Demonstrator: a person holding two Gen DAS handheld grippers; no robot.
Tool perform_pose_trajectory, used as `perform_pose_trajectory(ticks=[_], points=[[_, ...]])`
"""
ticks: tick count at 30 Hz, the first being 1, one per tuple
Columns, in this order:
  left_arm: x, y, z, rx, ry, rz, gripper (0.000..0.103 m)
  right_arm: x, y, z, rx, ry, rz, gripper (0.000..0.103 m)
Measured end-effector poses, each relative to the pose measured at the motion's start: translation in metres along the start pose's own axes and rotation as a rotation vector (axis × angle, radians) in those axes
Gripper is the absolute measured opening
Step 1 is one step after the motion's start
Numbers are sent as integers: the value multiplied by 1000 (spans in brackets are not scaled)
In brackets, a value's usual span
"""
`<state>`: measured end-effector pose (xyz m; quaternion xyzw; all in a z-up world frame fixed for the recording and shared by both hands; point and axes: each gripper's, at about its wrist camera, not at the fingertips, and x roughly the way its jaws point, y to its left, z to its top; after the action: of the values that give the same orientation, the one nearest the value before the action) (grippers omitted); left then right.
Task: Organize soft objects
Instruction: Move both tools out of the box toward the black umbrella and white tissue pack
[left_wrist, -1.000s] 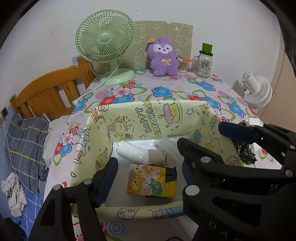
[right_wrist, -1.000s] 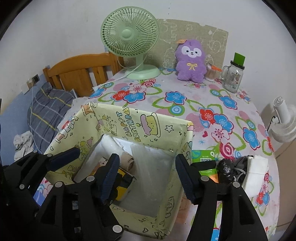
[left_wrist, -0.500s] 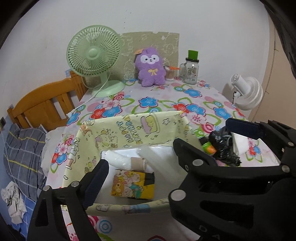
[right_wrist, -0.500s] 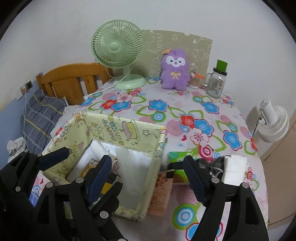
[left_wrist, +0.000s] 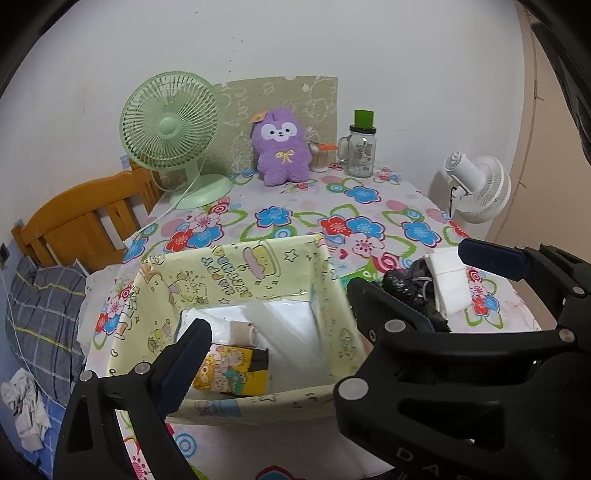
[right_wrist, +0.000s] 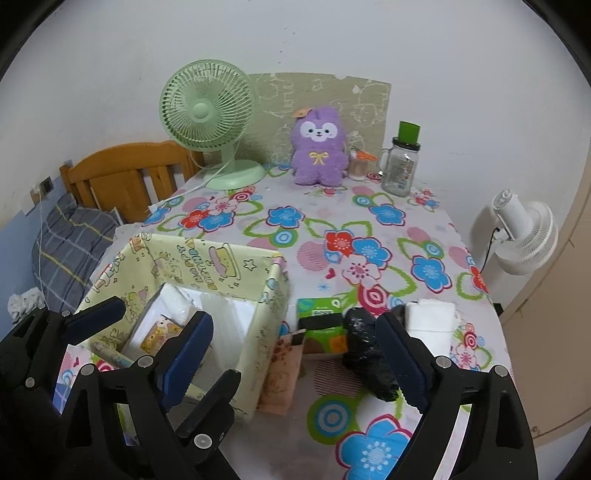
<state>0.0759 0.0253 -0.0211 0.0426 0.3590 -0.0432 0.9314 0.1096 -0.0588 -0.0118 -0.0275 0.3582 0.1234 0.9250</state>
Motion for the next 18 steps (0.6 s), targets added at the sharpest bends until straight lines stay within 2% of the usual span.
perform_pose_trajectory(ticks=[18], points=[[-16,-47,9,12,-40,-34,97,-33,-46,-7,32,-50,-30,92]])
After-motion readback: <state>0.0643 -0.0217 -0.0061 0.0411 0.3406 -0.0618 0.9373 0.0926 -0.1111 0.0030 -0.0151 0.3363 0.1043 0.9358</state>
